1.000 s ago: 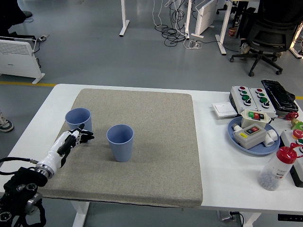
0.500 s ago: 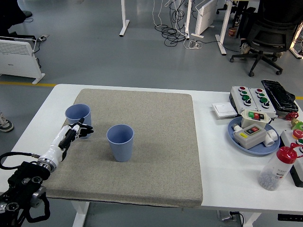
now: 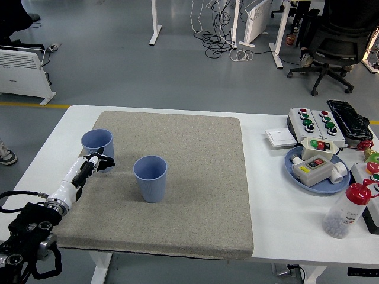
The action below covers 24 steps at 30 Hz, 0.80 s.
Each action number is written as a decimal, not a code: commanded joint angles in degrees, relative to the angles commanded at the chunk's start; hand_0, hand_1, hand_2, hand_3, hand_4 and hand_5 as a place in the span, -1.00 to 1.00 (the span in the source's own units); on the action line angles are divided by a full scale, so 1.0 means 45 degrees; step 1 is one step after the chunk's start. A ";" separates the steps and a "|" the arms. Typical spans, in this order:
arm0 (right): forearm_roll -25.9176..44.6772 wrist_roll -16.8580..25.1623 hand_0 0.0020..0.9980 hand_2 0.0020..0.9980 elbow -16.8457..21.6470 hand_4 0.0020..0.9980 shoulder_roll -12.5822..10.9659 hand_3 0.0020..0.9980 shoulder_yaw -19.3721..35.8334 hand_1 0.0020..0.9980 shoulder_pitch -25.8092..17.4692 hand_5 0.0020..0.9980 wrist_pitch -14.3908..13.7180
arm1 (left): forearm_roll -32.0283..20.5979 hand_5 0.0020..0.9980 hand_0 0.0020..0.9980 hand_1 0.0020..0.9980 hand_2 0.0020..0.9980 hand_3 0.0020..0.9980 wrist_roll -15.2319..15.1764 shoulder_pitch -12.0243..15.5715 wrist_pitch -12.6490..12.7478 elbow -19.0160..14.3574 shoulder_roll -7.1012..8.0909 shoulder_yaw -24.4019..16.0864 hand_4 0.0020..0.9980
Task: Push cup pick cup insert cup
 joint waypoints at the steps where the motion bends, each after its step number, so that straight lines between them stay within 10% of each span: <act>1: 0.0004 0.0001 0.38 0.27 0.0000 -0.83 0.0001 0.15 -0.0002 0.22 -0.0003 -0.02 0.0000 | 0.0019 1.00 0.52 0.35 0.14 0.02 0.0000 0.0051 0.0023 -0.0123 0.0018 -0.0004 0.27; 13: -0.0024 -0.0023 0.38 0.27 -0.0006 -0.83 0.0007 0.15 0.0027 0.22 -0.0156 -0.02 0.0002 | 0.1210 1.00 0.14 0.24 0.13 0.10 0.0286 0.1395 0.0744 -0.3817 0.0983 -0.0602 0.31; 22: -0.0033 -0.0044 0.38 0.27 -0.0001 -0.83 -0.0001 0.15 0.0039 0.22 -0.0235 -0.02 -0.0002 | 0.4041 1.00 0.07 0.26 0.22 0.20 0.1659 0.0434 0.0358 -0.5772 0.1784 -0.0372 0.59; 23: -0.0052 -0.0053 0.38 0.27 0.0000 -0.82 -0.0004 0.15 0.0048 0.22 -0.0236 -0.02 -0.0001 | 0.4538 0.63 0.78 0.79 0.88 0.62 0.2014 0.0156 -0.0083 -0.5862 0.1868 -0.0180 0.81; 24: -0.0056 -0.0057 0.38 0.27 0.0001 -0.82 -0.0006 0.15 0.0051 0.22 -0.0236 -0.02 -0.0001 | 0.5117 0.63 0.78 0.79 0.88 0.62 0.2204 0.0016 -0.0344 -0.5878 0.1911 -0.0081 0.81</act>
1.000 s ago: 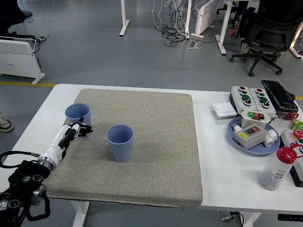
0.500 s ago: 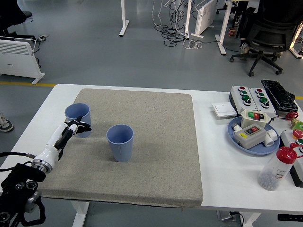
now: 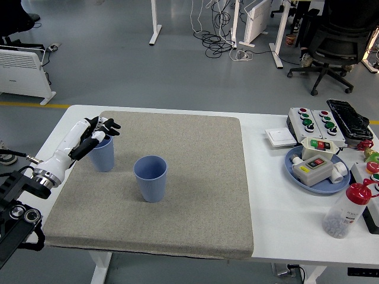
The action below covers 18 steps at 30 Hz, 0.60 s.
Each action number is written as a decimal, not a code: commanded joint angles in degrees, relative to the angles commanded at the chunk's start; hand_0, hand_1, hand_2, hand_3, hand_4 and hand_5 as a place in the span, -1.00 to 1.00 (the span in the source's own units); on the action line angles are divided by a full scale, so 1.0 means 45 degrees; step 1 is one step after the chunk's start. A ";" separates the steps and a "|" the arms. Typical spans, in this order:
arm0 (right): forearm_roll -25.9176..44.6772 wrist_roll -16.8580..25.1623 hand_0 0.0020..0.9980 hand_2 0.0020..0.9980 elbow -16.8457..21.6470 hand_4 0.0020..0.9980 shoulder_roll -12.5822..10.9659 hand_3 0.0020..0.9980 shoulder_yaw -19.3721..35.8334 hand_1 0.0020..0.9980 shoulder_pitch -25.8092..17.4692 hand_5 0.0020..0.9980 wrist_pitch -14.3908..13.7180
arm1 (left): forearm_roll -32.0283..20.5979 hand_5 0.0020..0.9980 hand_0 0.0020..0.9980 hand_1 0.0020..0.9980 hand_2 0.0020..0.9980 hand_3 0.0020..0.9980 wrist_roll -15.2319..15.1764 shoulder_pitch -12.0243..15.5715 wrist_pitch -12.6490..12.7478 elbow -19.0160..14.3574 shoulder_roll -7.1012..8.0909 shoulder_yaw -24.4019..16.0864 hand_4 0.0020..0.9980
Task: Push cup pick cup insert cup
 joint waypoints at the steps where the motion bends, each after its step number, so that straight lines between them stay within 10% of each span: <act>1: 0.0003 -0.0007 0.38 0.27 0.0001 -0.82 -0.0005 0.15 0.0001 0.22 0.0000 -0.02 0.0000 | 0.0497 0.63 0.78 0.79 0.88 0.62 0.0379 -0.0407 -0.0497 0.0031 0.0056 0.0361 0.81; 4: 0.0039 -0.0015 0.38 0.27 0.0007 -0.82 -0.0007 0.15 -0.0027 0.22 0.0005 -0.02 -0.0005 | 0.2235 0.63 0.78 0.79 0.88 0.62 0.1110 -0.1374 -0.1949 0.0251 0.0147 0.1295 0.81; 6: 0.0105 -0.0001 0.38 0.27 0.0009 -0.83 -0.0009 0.15 -0.0058 0.22 0.0002 -0.02 -0.0011 | 0.3181 0.25 0.91 0.93 1.00 0.88 0.1288 -0.1744 -0.2435 0.0359 0.0175 0.1736 0.88; 18: 0.0243 0.0027 0.38 0.27 0.0019 -0.83 -0.0006 0.15 -0.0129 0.22 -0.0002 -0.02 -0.0015 | 0.4410 -0.09 0.76 0.88 1.00 0.96 0.2041 -0.3307 -0.3991 0.1319 -0.0004 0.3615 0.86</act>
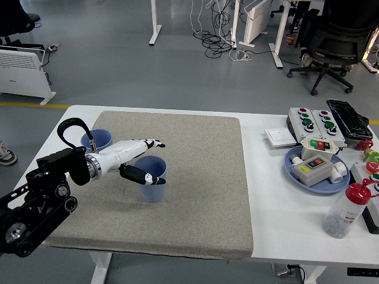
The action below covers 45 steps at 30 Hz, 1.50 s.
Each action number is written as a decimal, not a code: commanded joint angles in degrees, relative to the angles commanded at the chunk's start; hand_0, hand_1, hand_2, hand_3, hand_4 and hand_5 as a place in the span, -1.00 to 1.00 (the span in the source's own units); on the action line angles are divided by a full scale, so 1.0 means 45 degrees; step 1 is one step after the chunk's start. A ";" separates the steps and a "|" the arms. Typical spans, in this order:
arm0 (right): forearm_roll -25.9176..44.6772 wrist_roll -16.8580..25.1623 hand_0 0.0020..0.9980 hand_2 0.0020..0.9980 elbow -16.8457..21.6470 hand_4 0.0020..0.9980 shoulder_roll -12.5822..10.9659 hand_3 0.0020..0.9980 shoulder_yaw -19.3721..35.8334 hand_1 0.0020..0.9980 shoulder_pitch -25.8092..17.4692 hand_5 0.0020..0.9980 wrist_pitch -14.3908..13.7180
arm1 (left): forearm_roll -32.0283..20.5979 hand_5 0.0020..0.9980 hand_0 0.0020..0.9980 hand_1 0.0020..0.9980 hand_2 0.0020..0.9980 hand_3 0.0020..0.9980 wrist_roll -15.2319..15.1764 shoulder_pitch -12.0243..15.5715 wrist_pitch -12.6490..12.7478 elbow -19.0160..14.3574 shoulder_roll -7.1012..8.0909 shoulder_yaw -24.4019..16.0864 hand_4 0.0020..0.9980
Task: Push cup pick cup insert cup
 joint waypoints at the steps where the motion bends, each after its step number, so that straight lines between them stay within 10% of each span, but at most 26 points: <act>1: 0.0010 0.0002 0.38 0.27 0.0001 -0.83 -0.0001 0.15 -0.0005 0.22 -0.0003 -0.02 0.0000 | -0.0044 -0.09 0.76 0.88 1.00 0.96 0.0071 -0.0041 -0.0114 0.0024 -0.0015 0.0065 0.86; 11: 0.0020 0.0007 0.38 0.27 -0.0002 -0.82 -0.0007 0.15 -0.0010 0.22 -0.0007 -0.02 0.0000 | 0.0537 -0.18 0.53 0.73 0.92 0.91 0.0372 -0.0222 -0.0278 0.0216 -0.0118 0.0335 0.79; 12: 0.0026 0.0006 0.38 0.27 -0.0002 -0.82 -0.0007 0.15 -0.0008 0.22 -0.0008 -0.02 0.0000 | 0.0691 -0.55 0.13 0.47 0.68 0.63 0.0355 -0.0223 -0.0190 0.0213 -0.0110 0.0341 0.49; 17: 0.0076 0.0021 0.38 0.27 -0.0003 -0.82 -0.0011 0.15 -0.0028 0.22 -0.0009 -0.02 -0.0006 | 0.1090 -0.55 0.13 0.47 0.68 0.63 0.0239 -0.0180 0.0060 0.0132 -0.0090 0.0283 0.49; 18: 0.0044 0.0013 0.38 0.27 -0.0003 -0.82 -0.0011 0.15 -0.0019 0.22 -0.0007 -0.02 -0.0003 | 0.1177 -0.66 -0.15 0.20 0.32 0.11 0.0188 -0.0168 0.0127 0.0130 -0.0094 0.0287 0.32; 30: 0.0051 0.0013 0.38 0.27 -0.0006 -0.82 0.0000 0.15 -0.0017 0.22 -0.0016 -0.03 -0.0012 | 0.1047 -0.76 -0.15 0.07 0.06 -0.05 0.0013 -0.0013 0.0238 -0.0112 0.0018 0.0125 0.12; 45: 0.0316 0.0070 0.38 0.27 -0.0012 -0.81 -0.0033 0.15 -0.0145 0.22 -0.0061 -0.02 -0.0018 | -0.0641 -0.76 -0.15 0.05 0.04 -0.04 0.0565 -0.0890 -0.1032 -0.2053 0.2342 -0.2299 0.11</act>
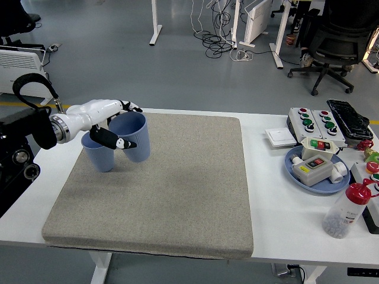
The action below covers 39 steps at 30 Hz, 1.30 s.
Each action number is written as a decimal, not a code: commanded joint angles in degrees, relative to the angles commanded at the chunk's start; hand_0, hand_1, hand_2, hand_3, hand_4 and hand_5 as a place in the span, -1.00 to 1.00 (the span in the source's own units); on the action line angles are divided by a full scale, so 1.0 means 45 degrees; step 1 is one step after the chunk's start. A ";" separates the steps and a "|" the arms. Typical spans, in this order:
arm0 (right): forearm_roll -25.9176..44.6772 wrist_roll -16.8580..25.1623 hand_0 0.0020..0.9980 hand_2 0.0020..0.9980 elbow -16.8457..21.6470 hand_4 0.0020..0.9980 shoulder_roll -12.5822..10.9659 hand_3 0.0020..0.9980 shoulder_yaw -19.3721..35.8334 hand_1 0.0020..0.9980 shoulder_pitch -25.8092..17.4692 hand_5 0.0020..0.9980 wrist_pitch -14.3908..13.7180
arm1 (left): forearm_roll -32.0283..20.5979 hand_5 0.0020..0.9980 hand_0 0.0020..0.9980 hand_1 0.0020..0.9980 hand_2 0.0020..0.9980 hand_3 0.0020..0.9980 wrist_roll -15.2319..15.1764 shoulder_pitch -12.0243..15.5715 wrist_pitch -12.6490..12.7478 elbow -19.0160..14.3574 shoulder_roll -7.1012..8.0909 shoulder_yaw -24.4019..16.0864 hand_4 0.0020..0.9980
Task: Push cup pick cup insert cup
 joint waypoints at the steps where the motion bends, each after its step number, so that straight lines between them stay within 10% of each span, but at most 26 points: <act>1: 0.0007 -0.0002 0.38 0.27 0.0001 -0.81 0.0000 0.15 -0.0003 0.22 -0.0005 -0.02 0.0001 | 0.0030 -0.76 -0.15 0.05 0.04 -0.04 -0.0016 -0.0118 -0.0014 0.0108 0.0098 -0.0103 0.11; 21: -0.0029 -0.0032 0.38 0.27 0.0018 -0.81 0.0056 0.15 0.0064 0.22 -0.0157 -0.02 -0.0047 | 0.1373 -0.75 -0.13 0.07 0.05 -0.02 -0.0626 -0.1134 0.0592 0.4124 -0.0278 -0.0300 0.09; 38: -0.0011 -0.0028 0.38 0.27 0.0024 -0.81 0.0056 0.15 0.0046 0.22 -0.0138 -0.02 -0.0052 | 0.1433 -0.77 -0.13 0.07 0.07 0.01 -0.0883 -0.1164 0.0729 0.5236 -0.0590 0.0040 0.10; 39: 0.0000 -0.0023 0.38 0.27 0.0024 -0.81 0.0052 0.15 0.0033 0.22 -0.0121 -0.02 -0.0048 | 0.1451 -0.54 -0.26 0.16 0.26 0.16 -0.0890 -0.1162 0.0750 0.5310 -0.0621 0.0109 0.39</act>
